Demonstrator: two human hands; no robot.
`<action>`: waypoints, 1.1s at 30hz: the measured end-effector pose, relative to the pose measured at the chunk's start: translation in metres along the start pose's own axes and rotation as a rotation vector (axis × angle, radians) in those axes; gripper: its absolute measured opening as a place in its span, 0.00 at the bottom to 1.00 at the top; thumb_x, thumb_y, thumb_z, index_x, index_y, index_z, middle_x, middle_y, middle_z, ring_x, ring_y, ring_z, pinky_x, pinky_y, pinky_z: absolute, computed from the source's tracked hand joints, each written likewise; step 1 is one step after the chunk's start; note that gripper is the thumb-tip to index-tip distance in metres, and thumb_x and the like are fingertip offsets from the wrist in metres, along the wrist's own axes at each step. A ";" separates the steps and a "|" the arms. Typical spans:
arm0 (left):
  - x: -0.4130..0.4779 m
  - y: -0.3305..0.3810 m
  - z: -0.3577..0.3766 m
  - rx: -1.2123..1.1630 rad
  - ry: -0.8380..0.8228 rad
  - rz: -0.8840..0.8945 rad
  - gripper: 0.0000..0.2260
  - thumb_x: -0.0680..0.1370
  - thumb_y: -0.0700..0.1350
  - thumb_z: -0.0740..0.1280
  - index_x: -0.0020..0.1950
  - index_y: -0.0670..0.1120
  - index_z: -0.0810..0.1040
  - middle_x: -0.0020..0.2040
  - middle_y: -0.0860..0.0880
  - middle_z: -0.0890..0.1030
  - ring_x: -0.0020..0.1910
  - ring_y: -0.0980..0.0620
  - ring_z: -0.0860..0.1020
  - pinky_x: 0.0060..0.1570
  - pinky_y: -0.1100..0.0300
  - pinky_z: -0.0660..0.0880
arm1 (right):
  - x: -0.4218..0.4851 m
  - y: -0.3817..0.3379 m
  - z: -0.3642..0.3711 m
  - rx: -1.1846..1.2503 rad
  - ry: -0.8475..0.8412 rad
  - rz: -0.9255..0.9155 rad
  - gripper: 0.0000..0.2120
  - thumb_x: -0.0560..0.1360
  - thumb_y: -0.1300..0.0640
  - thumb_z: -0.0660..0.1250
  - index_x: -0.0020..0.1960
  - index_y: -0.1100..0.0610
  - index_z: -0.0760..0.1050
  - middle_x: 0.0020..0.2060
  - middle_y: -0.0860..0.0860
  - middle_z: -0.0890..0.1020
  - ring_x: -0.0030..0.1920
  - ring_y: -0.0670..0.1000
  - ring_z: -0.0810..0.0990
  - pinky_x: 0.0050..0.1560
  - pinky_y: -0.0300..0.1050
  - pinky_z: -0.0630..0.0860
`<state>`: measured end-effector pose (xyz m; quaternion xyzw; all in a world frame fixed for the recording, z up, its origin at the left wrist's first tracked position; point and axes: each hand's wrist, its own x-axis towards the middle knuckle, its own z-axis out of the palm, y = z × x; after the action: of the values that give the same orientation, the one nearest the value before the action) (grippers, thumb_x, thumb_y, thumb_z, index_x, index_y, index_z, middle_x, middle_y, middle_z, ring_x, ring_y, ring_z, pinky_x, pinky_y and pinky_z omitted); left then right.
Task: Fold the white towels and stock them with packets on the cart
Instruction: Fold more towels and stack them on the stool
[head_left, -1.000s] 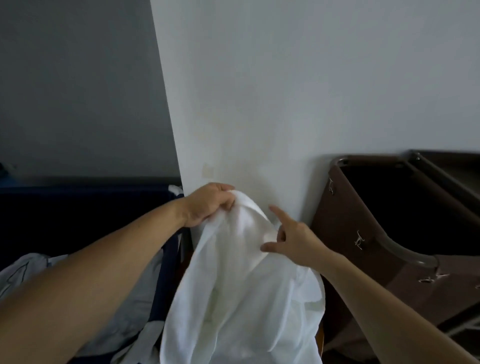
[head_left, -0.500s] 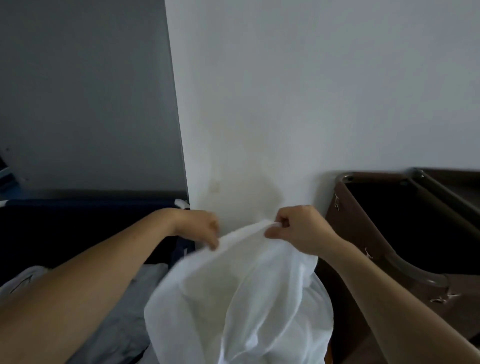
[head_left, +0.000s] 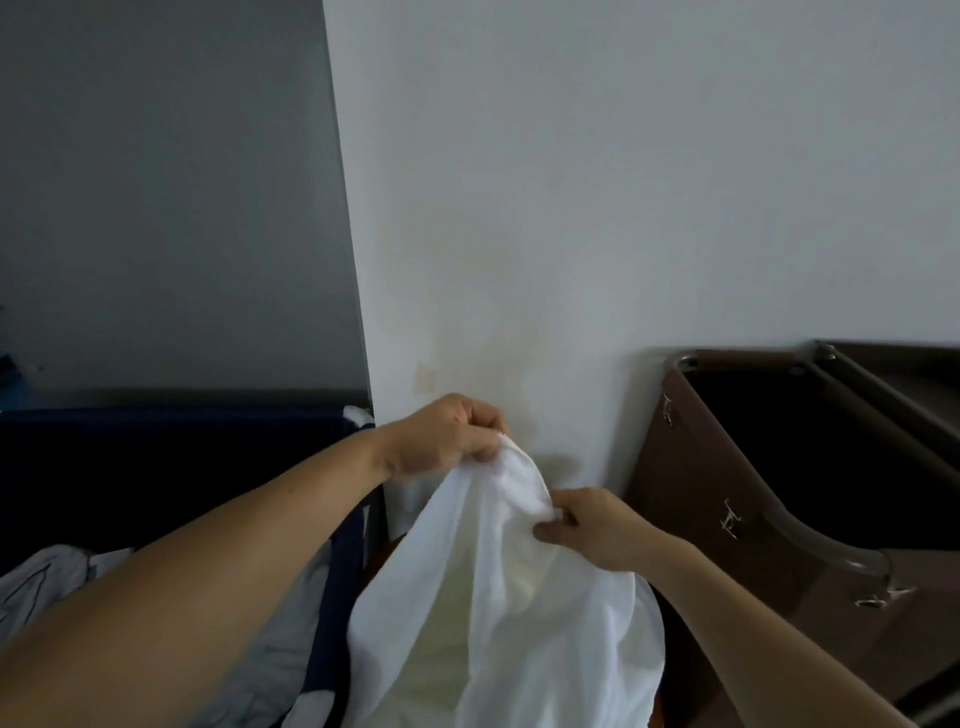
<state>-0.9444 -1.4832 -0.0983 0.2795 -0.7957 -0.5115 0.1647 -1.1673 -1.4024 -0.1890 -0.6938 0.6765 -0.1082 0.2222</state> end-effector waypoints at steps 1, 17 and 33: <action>-0.002 -0.003 -0.006 -0.054 0.024 -0.007 0.05 0.69 0.39 0.62 0.36 0.38 0.74 0.36 0.42 0.71 0.38 0.46 0.69 0.42 0.54 0.67 | 0.000 0.000 -0.001 -0.023 -0.029 0.007 0.09 0.77 0.44 0.68 0.41 0.45 0.74 0.32 0.44 0.73 0.39 0.48 0.74 0.42 0.42 0.69; 0.002 -0.047 0.032 0.284 -0.177 -0.280 0.09 0.76 0.40 0.66 0.54 0.40 0.80 0.45 0.46 0.78 0.44 0.50 0.77 0.44 0.57 0.72 | -0.012 -0.048 -0.011 -0.040 0.187 -0.064 0.23 0.73 0.43 0.71 0.66 0.46 0.72 0.35 0.42 0.77 0.43 0.47 0.78 0.46 0.42 0.74; -0.024 -0.033 0.027 -0.022 -0.124 -0.029 0.18 0.74 0.25 0.62 0.33 0.45 0.79 0.43 0.43 0.83 0.45 0.55 0.81 0.48 0.62 0.77 | -0.022 -0.029 -0.012 0.952 -0.204 0.040 0.14 0.76 0.63 0.69 0.60 0.53 0.79 0.51 0.55 0.85 0.49 0.52 0.84 0.49 0.44 0.80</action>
<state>-0.9308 -1.4598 -0.1390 0.2567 -0.7947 -0.5388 0.1106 -1.1484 -1.3833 -0.1623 -0.5090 0.5397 -0.3330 0.5821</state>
